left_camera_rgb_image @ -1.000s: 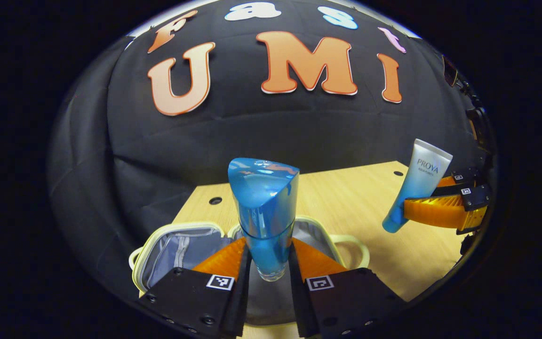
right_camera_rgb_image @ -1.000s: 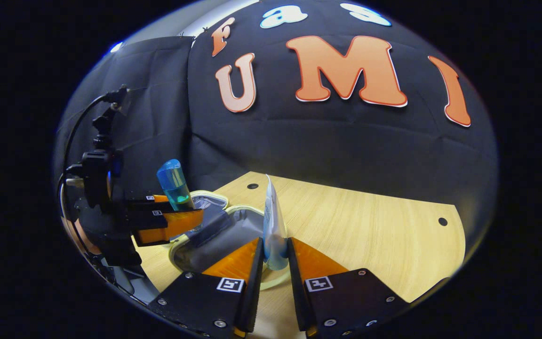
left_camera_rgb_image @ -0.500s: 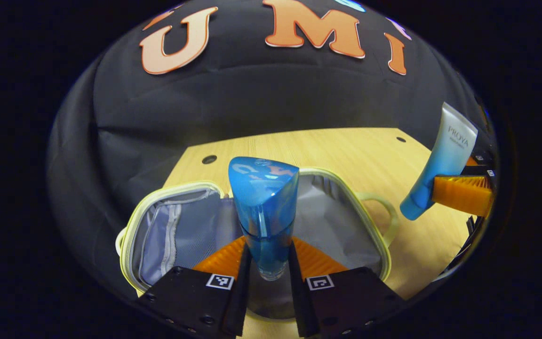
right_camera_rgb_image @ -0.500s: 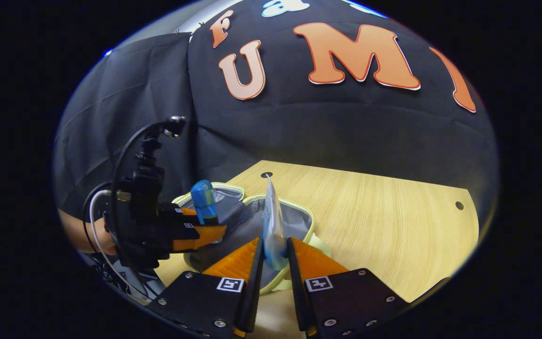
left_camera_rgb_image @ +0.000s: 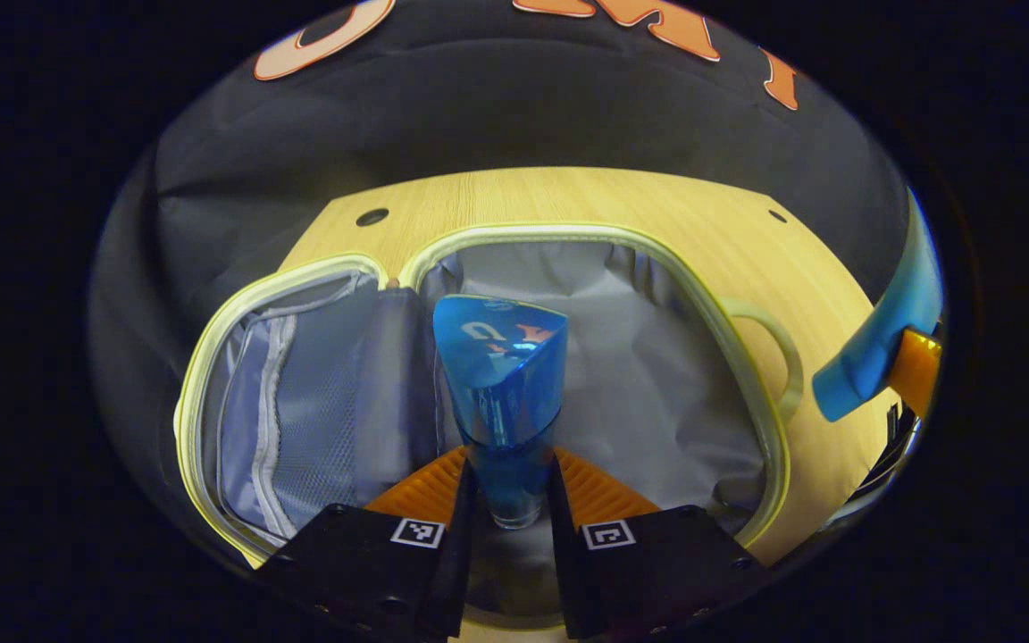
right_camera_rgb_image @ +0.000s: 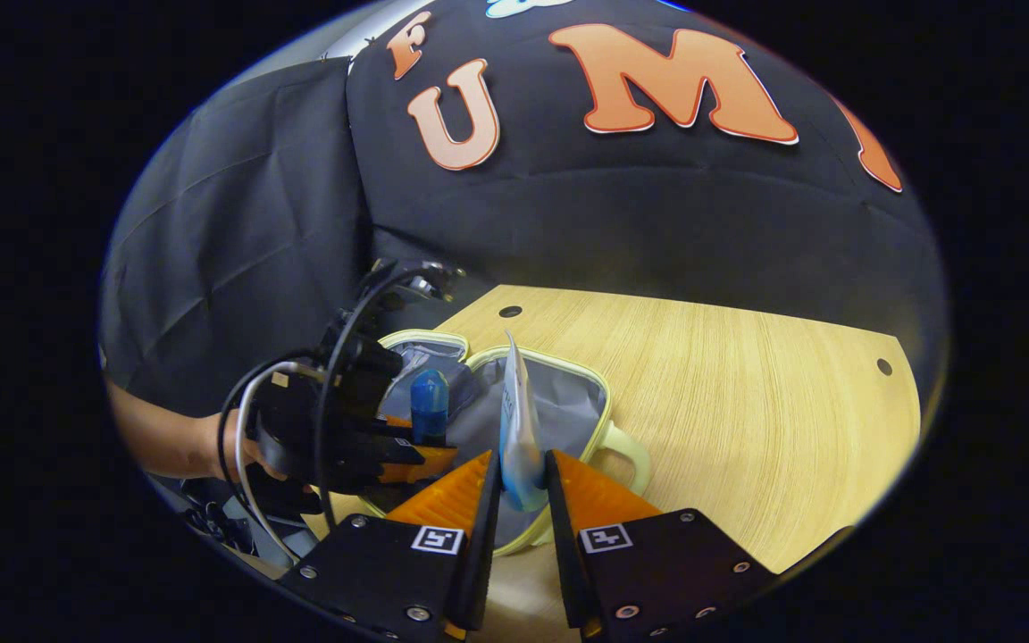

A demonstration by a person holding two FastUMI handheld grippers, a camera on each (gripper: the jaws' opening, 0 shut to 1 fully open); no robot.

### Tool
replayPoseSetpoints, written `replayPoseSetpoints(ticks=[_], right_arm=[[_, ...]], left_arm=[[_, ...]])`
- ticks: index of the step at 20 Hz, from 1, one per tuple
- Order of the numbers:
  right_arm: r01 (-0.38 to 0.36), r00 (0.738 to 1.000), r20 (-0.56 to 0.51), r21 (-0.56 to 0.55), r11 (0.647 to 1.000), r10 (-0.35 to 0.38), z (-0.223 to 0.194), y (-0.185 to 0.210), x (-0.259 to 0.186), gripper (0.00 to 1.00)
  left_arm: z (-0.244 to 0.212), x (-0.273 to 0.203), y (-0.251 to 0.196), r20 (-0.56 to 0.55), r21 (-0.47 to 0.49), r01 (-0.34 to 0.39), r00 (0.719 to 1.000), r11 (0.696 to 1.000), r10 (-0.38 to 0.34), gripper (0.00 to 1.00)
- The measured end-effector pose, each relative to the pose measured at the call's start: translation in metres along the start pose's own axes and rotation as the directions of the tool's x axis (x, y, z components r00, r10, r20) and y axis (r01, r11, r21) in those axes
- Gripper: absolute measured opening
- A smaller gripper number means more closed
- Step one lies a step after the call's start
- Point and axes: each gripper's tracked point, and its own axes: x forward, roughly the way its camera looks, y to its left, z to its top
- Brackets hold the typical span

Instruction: First open the suitcase, pack the skin care products into it, and then close the suitcase.

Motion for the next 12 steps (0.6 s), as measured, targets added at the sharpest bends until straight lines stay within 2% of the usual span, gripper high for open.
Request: replayPoseSetpoints(ticks=[4, 9, 12], right_arm=[[-0.003, 1.000, -0.021, 0.007, 1.000, 0.003, -0.006, -0.004, 0.003, 0.34], [-0.013, 0.999, -0.042, 0.003, 1.000, 0.013, -0.011, -0.003, 0.010, 0.34], [-0.015, 0.997, -0.071, 0.004, 1.000, 0.015, -0.021, -0.002, 0.016, 0.34]], left_arm=[[0.009, 0.011, -0.001, 0.015, 0.004, -0.023, 1.000, 1.000, 0.023, 0.41], [0.001, 0.027, 0.004, -0.036, -0.014, -0.084, 0.996, 0.996, 0.084, 0.43], [0.008, 0.023, 0.001, -0.005, -0.016, -0.058, 0.998, 0.998, 0.058, 0.48]])
